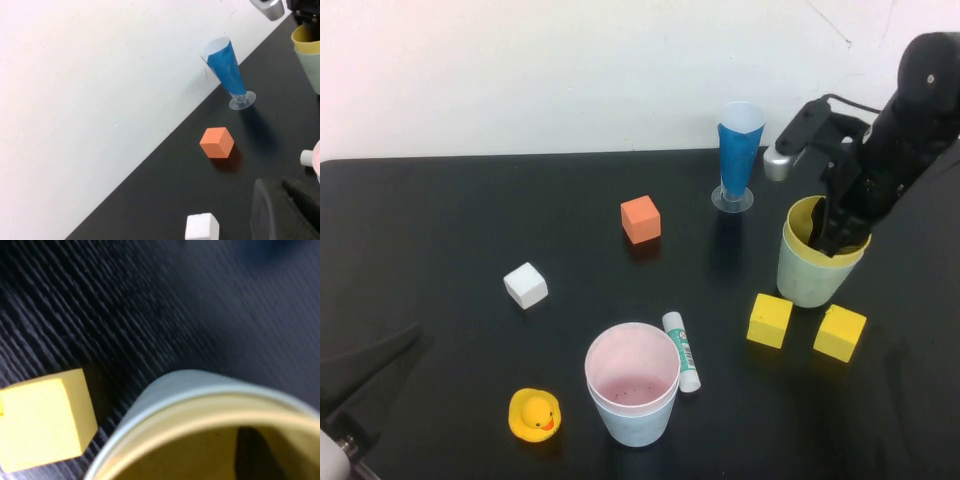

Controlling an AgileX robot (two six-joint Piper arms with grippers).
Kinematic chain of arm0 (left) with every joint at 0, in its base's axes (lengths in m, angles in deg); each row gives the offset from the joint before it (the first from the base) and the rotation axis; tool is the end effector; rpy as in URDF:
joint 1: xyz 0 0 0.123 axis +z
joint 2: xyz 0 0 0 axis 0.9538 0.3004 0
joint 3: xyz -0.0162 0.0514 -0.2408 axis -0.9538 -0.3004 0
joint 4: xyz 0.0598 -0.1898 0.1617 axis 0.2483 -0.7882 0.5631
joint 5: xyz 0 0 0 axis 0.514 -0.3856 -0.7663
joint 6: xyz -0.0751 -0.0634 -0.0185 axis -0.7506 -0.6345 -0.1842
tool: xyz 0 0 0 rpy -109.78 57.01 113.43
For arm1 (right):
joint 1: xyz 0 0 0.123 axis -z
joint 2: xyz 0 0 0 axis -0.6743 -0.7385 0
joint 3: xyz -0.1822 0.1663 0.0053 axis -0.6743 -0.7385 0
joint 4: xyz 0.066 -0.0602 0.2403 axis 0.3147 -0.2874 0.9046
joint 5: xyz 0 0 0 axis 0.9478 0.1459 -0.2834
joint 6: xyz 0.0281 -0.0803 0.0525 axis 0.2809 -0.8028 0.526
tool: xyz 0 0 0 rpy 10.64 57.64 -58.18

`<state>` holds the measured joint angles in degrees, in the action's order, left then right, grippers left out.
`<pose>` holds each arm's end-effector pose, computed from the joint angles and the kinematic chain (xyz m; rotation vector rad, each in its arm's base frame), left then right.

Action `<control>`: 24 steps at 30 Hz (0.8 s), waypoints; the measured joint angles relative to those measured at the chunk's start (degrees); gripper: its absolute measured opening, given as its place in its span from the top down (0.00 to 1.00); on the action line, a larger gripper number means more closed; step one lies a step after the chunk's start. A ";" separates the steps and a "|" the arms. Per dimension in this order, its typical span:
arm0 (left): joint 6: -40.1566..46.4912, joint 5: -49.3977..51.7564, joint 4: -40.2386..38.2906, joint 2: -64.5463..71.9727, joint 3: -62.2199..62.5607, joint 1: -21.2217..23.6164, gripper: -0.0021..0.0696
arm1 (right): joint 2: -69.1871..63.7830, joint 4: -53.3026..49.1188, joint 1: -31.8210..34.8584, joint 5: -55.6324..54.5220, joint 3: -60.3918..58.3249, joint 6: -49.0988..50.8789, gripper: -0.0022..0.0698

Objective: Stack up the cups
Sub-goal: Pick up the green cup, then place the green cup on the pink cup

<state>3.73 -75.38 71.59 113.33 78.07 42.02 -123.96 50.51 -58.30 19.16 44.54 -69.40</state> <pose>0.1345 -0.0788 0.2788 0.7842 1.4308 -0.0431 0.4074 0.1294 0.1873 -1.2983 2.4673 0.0841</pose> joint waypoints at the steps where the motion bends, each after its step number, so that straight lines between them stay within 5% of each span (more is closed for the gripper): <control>1: 0.00 0.00 0.00 0.00 0.00 0.00 0.97 | -0.09 0.00 0.00 0.00 0.00 0.00 0.73; 4: 0.00 0.00 0.00 0.00 0.00 0.00 0.97 | 0.02 0.00 0.00 1.27 1.61 0.00 0.88; 9: 0.00 0.00 0.00 0.00 0.00 0.00 0.97 | 1.44 1.59 0.00 6.72 10.29 0.00 0.88; 15: 0.00 -0.76 0.00 0.00 0.00 0.00 0.97 | 3.77 15.66 -1.19 13.41 21.75 0.06 0.89; 24: 0.00 -1.02 -0.55 0.00 0.00 0.00 0.97 | 5.09 10.95 -18.17 14.48 20.46 1.42 0.89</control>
<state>3.73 -76.40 71.04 113.33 78.07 42.02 -118.87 61.46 -76.48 33.65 65.00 -67.97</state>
